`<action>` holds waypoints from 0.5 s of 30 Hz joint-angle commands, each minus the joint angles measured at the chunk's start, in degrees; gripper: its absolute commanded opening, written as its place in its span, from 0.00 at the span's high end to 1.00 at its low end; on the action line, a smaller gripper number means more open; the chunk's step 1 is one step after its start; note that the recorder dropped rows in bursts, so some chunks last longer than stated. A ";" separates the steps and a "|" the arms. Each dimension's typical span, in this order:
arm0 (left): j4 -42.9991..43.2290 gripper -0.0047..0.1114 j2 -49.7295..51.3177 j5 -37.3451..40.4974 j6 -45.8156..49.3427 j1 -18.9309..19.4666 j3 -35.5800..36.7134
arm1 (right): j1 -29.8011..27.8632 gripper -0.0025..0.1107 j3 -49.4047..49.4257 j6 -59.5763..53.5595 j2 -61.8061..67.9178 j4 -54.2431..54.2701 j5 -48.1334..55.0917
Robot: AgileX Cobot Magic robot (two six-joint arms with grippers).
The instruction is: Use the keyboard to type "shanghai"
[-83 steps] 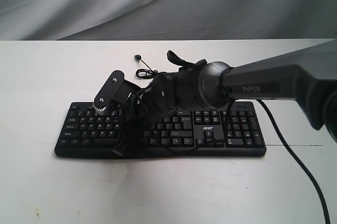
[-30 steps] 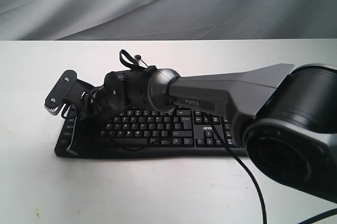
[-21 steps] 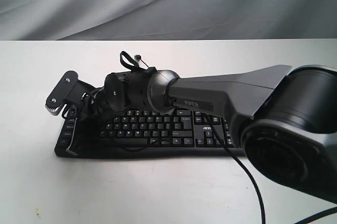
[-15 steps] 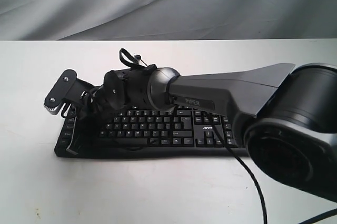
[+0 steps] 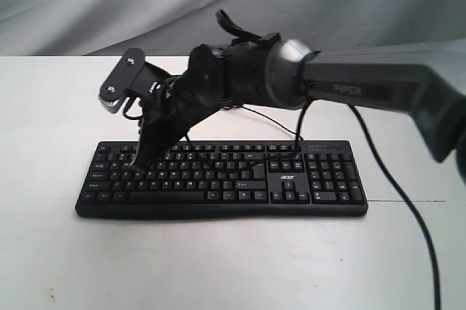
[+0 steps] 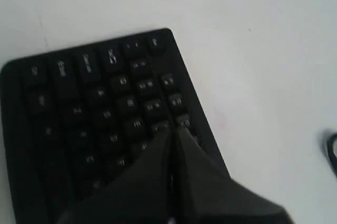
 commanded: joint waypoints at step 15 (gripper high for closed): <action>-0.10 0.96 -0.25 -0.57 -0.25 -0.42 0.26 | -3.73 0.98 17.39 -1.53 -7.30 1.72 -8.60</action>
